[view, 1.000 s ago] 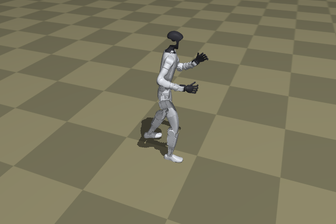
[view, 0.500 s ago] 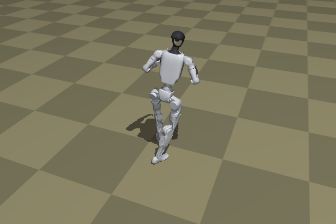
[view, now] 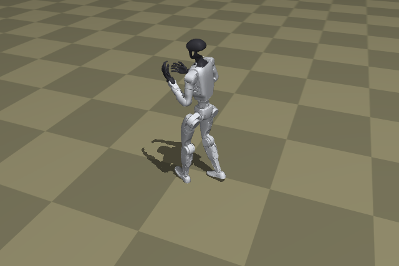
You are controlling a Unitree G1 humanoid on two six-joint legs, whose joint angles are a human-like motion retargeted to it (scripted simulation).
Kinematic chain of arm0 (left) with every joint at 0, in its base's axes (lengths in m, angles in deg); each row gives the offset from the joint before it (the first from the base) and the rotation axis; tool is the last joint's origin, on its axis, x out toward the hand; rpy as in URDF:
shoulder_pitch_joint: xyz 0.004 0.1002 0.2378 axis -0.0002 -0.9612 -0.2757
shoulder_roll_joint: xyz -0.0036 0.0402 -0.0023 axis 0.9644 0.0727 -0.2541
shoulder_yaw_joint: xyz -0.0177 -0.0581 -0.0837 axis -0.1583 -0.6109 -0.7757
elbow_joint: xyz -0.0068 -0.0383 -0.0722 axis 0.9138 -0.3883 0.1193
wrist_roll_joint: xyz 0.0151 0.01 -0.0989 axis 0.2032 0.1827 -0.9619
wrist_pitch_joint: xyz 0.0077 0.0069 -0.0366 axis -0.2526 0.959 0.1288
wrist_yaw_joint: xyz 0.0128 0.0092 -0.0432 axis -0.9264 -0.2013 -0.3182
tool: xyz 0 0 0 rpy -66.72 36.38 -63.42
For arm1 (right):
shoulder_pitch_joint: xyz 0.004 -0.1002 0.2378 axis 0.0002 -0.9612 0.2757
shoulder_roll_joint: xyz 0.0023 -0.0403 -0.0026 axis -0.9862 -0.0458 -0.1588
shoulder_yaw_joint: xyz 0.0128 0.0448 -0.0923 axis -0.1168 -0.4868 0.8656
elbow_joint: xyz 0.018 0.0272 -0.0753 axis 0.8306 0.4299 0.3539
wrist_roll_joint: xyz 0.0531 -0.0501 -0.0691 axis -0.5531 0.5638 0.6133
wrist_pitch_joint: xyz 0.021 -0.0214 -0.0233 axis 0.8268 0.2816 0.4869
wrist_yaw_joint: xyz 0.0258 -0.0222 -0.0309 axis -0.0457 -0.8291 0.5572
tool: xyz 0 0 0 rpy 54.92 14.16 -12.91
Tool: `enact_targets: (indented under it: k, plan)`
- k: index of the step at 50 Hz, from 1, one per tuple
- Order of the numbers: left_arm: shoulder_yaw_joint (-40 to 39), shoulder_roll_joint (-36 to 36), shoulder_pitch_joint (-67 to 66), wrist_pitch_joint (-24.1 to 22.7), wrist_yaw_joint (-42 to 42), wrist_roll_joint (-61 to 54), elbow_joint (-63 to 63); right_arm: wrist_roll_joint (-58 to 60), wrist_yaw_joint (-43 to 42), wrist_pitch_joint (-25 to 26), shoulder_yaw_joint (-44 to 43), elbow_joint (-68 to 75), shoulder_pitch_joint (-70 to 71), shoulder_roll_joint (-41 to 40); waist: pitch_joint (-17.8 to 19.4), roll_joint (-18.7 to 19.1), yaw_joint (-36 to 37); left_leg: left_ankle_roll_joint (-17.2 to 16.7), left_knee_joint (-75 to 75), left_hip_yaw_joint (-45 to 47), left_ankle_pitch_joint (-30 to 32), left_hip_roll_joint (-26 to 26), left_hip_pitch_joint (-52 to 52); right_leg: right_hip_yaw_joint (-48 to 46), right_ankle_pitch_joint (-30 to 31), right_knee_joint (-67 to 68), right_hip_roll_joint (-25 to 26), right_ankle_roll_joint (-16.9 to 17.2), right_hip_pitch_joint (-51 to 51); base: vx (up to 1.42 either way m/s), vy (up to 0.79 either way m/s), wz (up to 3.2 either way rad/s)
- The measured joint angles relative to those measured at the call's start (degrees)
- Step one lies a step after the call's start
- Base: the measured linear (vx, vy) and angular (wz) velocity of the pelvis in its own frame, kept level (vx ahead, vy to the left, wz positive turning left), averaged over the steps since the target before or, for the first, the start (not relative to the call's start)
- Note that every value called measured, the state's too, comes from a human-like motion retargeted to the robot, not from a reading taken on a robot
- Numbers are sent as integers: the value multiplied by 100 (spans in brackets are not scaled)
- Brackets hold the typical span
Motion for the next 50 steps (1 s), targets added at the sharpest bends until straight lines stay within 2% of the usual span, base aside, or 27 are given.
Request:
enact_targets:
  k: [3, 5, 8, 10, 12, 15, 18, 20, 22, 23, 25, 27, 28, 30, 31, 35, 38, 40, 42, 45, 47, 50]
  plan:
    - [-585, 664, -865, 40, 320, 76, 296, 218, 229, 14, -192, -520, 189, 542, 185, -135, 53, 25, 72, 600, -473, -84, -186, -345, -316, -598, -405, 37, 251, -31, 4, 309]
    - [-869, 1131, -1360, 137, 347, 177, 262, 226, 329, 79, -377, -678, 200, 839, 332, -291, 89, 278, 610, 1557, -824, -44, -476, -885, -679, -818, -797, 48, 283, -34, 11, 285]
    - [-1330, 1656, -2158, 302, 435, 120, 6, 367, 268, 245, -687, -443, -79, 1011, 462, -552, 176, 621, 1658, 2521, -1165, 251, -830, -1459, -771, -968, -1266, 46, 102, -31, 15, 204]
    - [-1666, 1836, -2762, 259, 578, -13, -130, 923, 102, 271, -874, -152, -393, 966, 473, -719, 219, 641, 2092, 2596, -1185, 466, -877, -1643, -554, -1076, -1441, 89, -26, -26, 18, 119]
    - [-1856, 1788, -3258, 151, 630, -65, -197, 1470, -7, 258, -1029, 109, -799, 833, 453, -848, 217, 524, 2149, 2303, -910, 577, -714, -1770, -211, -1244, -1549, 149, -91, -23, 22, 78]
    - [-1834, 1486, -3587, 178, 569, -44, -208, 1310, 109, 357, -1109, 459, -1379, 477, 378, -933, 101, 312, 1978, 1593, -296, 616, -363, -1935, 270, -1584, -1634, 147, -146, -26, 30, 67]
    - [-1493, 1134, -3221, 366, 533, 118, -302, 480, 278, 511, -996, 754, -1687, 226, 339, -790, -112, 19, 1559, 875, -309, 626, 41, -2126, 479, -1834, -1649, 152, -206, -33, 40, 68]
    - [-1134, 884, -2665, 355, 521, 457, -502, 309, 338, 497, -841, 941, -1696, 230, 404, -600, -224, -167, 1016, 654, -688, 683, 331, -2246, 401, -1646, -1673, 195, -370, -39, 46, 50]
    - [-699, 617, -1915, 278, 424, 1213, -758, 410, 318, 434, -559, 1234, -1469, 330, 566, -369, -396, -523, 971, 885, -1119, 805, 312, -2318, 154, -1179, -1712, 144, -599, -46, 45, 41]
    - [-479, 528, -1469, 338, 301, 1636, -855, 498, 236, 479, -351, 1461, -1228, 364, 685, -284, -455, -453, 892, 1002, -1263, 831, 326, -2251, 34, -864, -1729, 57, -773, -51, 40, 19]
    - [-135, 509, -564, 585, 41, 2533, -917, 568, -13, 647, 139, 1968, -605, 438, 968, -176, -507, -79, 1096, 1099, -1528, 811, 227, -1948, -239, -115, -1746, -141, -1118, -54, 34, -12]
    - [-21, 690, 121, 938, -124, 3002, -756, 459, -350, 863, 588, 2237, 59, 529, 1231, -158, -343, 678, 1189, 1033, -1450, 635, 189, -1605, -489, 614, -1740, -294, -1313, -50, 26, -58]
    - [-66, 801, 271, 975, -188, 3103, -610, 374, -424, 845, 703, 2175, 302, 601, 1294, -112, -271, 726, 1493, 1120, -1486, 620, 50, -1562, -650, 968, -1729, -318, -1322, -42, 25, -69]
    - [-276, 994, 114, 844, -374, 2710, -271, 111, -446, 664, 753, 1702, 625, 722, 1270, 1, -81, 726, 1747, 1314, -1452, 661, -101, -1551, -844, 1419, -1629, -312, -1208, -35, 23, -85]
    - [-458, 1098, -257, 678, -465, 2143, -118, -70, -392, 558, 690, 1311, 720, 739, 1200, 19, 24, 722, 1588, 1416, -1329, 681, -62, -1513, -848, 1437, -1536, -276, -1084, -34, 19, -104]
    - [-1288, 1468, -2156, 174, -491, 315, -157, -277, -210, 225, 254, -108, 1051, 621, 795, -20, 325, 612, 655, 1783, -478, 738, 73, -1197, -688, 925, -1085, -51, -505, -41, 11, -96]
    - [-1709, 1658, -3248, 207, -172, 339, -871, 170, -227, 15, -164, -821, 1313, 532, 552, 57, 384, 475, 206, 1868, 161, 735, -44, -768, -299, 214, -754, 107, -43, -55, 5, -47]
    - [-1802, 1734, -3661, 210, 92, 549, -1301, 460, -285, -95, -389, -1197, 1546, 414, 532, 145, 374, 405, 110, 1802, 306, 678, -175, -584, -350, -419, -678, 148, 273, -63, 4, -20]
    - [-1723, 1704, -3797, 177, 249, 637, -1466, 547, -395, -212, -506, -1455, 1788, 222, 626, 170, 377, 420, 410, 1766, -27, 546, -404, -541, -751, -1067, -809, 181, 467, -68, 5, -22]
    - [-1522, 1423, -3466, 92, 285, 758, -1542, 364, -587, -358, -500, -1490, 1942, -146, 900, 38, 414, 566, 1734, 2200, -1013, 447, -770, -439, -1069, -1538, -1145, 199, 426, -69, 8, -61]
    - [-1376, 1013, -3030, 106, 115, 966, -1543, 145, -642, -319, -407, -1019, 1611, -281, 903, -109, 332, 720, 2793, 2642, -1498, 561, -768, -201, -859, -1500, -1280, 157, 118, -66, 9, -98]
    - [-1050, 289, -2076, 197, -466, 1350, -1586, 114, -589, 38, -199, 208, 854, -264, 612, -297, -195, 824, 3961, 2869, -1819, 676, -478, -32, -127, -1689, -1321, 125, -310, -64, 11, -65]
